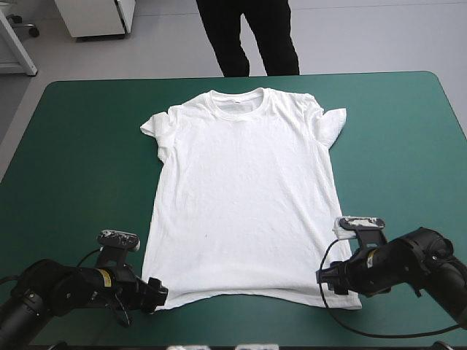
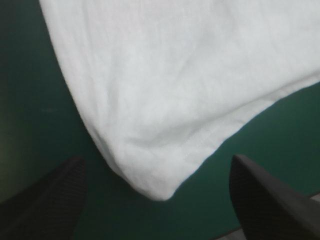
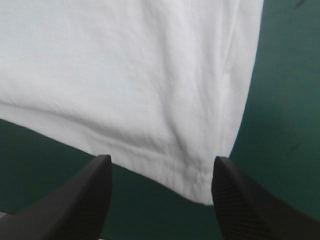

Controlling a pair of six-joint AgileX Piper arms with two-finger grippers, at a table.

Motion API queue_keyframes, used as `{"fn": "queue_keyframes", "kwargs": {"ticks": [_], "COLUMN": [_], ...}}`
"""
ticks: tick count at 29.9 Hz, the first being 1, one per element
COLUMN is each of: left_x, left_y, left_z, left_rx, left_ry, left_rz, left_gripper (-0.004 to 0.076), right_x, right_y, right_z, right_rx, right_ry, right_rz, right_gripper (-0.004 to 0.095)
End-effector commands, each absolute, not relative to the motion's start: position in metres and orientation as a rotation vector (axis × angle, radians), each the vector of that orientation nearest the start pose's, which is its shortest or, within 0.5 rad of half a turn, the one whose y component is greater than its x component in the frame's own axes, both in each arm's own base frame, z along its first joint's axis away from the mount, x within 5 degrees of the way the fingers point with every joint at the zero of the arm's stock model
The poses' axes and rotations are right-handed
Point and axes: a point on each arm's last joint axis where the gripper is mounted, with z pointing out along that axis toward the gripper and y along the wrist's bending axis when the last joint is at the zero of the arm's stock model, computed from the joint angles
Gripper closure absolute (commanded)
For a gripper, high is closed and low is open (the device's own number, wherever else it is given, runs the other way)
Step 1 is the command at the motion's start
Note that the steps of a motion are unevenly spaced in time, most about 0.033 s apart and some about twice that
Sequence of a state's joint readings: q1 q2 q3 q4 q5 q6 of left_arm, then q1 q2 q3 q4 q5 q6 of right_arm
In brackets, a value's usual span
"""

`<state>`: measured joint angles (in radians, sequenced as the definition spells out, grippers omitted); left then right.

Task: Fold the cloth

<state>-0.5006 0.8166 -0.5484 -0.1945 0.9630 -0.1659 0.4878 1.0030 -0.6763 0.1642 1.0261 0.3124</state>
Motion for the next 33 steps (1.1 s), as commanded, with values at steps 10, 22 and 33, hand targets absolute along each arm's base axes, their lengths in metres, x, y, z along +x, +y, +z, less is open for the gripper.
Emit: {"fn": "queue_keyframes", "kwargs": {"ticks": [10, 22, 33], "left_x": [0.165, 0.270, 0.346], "left_y": [-0.068, -0.055, -0.067], "left_z": [0.321, 0.350, 0.320], "left_rx": [0.235, 0.119, 0.162], "left_ry": [2.560, 2.507, 2.640], "left_rz": [-0.178, -0.223, -0.214], "left_gripper": [0.0171, 0.0178, 0.0178], "right_x": [0.176, 0.247, 0.285], "right_y": [0.078, 0.054, 0.042], "right_z": [0.379, 0.395, 0.385], "right_rx": [-0.179, -0.036, 0.025], "right_ry": [2.478, 2.433, 2.470], "right_rz": [0.145, 0.200, 0.310], "right_gripper": [0.0399, 0.0399, 0.0399]}}
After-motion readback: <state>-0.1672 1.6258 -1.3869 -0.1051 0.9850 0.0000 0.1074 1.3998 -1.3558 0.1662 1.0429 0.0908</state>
